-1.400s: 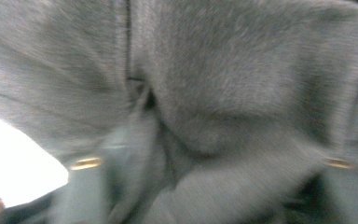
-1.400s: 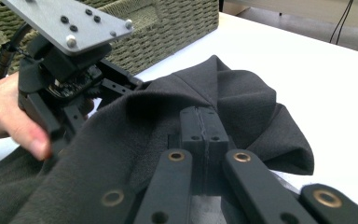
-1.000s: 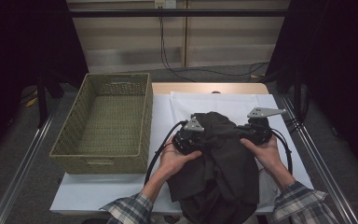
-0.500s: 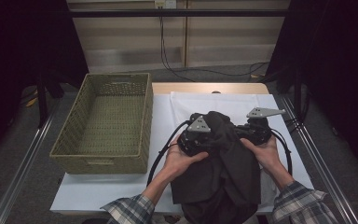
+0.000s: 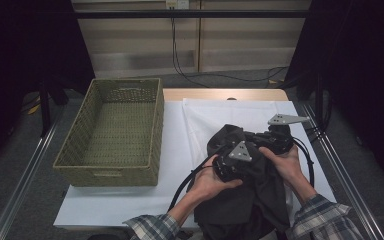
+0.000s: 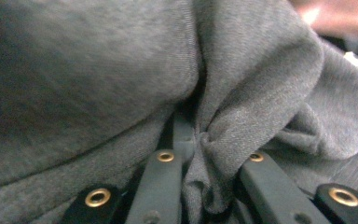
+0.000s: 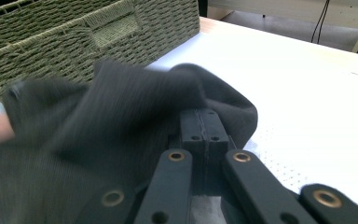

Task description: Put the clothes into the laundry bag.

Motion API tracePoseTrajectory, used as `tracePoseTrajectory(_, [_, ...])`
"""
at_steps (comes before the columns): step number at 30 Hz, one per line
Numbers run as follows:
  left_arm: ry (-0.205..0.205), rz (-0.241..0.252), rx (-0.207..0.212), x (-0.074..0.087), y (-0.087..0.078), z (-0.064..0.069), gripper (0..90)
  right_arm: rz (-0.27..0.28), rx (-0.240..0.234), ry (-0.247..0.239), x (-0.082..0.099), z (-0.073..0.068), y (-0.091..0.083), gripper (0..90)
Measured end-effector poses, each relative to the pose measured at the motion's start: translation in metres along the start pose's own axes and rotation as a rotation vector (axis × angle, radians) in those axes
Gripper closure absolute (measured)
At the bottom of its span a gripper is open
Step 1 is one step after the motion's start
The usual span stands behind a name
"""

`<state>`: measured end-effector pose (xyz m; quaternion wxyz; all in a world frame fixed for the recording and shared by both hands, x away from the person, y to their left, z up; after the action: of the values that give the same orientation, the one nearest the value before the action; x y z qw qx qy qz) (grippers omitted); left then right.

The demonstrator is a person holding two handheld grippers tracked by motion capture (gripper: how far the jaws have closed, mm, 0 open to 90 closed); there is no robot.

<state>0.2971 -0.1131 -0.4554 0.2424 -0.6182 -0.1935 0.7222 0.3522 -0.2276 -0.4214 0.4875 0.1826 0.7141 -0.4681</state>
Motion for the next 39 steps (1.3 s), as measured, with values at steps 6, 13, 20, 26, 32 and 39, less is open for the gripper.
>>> tracePoseTrajectory(6, [0.000,-0.123,-0.026,0.016,0.020,-0.006,84.1,0.025,-0.010,-0.008,-0.008,-0.002,-0.010,90.0])
tracePoseTrajectory(13, [-0.046,-0.036,-0.010,0.020,0.014,-0.010,78.4,0.011,-0.009,0.001,-0.001,-0.007,-0.020,90.0])
tracePoseTrajectory(20, [-0.048,0.036,-0.004,0.015,-0.009,-0.003,65.8,-0.003,-0.009,-0.003,0.008,-0.010,-0.021,90.0])
tracePoseTrajectory(26, [-0.052,0.091,-0.023,0.014,-0.046,-0.003,57.5,-0.012,-0.007,-0.011,0.011,-0.011,-0.019,90.0])
tracePoseTrajectory(32, [-0.088,0.173,-0.071,0.017,-0.085,-0.011,49.2,-0.015,0.000,-0.010,0.012,-0.009,-0.018,90.0])
tracePoseTrajectory(39, [-0.171,0.179,-0.212,0.026,-0.109,-0.046,26.0,-0.016,0.001,-0.011,0.013,-0.008,-0.017,90.0])
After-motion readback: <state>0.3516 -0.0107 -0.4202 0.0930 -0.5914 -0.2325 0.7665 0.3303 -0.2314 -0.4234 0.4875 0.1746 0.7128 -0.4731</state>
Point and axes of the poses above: each handheld gripper's, and its own axes: y roughly forward along the jaws, x roughly out of its underside, z roughly to its right, the point moved 5 cm from there along y, roughly forward along the jaws, and after that the axes turned 10 degrees about x, right-handed, at the moved point
